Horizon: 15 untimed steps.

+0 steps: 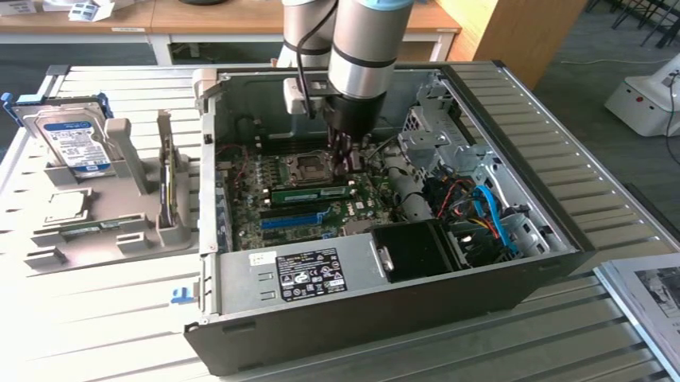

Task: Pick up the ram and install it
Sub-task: 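Press down the ram until it locks into place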

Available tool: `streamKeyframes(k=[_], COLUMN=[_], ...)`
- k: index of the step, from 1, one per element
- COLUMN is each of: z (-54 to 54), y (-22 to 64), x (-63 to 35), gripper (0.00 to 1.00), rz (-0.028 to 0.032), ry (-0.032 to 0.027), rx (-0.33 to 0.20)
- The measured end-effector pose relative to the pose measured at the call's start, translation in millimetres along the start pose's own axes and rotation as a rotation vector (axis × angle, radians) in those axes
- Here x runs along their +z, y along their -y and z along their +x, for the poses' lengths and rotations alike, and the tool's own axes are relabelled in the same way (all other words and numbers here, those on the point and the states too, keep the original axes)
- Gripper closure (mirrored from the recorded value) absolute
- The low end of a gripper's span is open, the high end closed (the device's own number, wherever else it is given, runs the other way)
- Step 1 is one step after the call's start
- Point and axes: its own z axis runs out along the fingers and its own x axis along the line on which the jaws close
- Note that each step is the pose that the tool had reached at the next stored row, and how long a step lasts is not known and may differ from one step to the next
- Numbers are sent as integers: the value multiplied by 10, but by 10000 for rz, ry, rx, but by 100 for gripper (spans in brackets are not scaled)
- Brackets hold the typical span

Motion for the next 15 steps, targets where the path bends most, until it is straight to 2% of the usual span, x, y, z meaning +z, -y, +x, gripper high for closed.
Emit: streamKeyframes(k=[15], z=[2], y=[-202], x=[6], gripper=[90], rz=[0], ry=[0], rx=[-1])
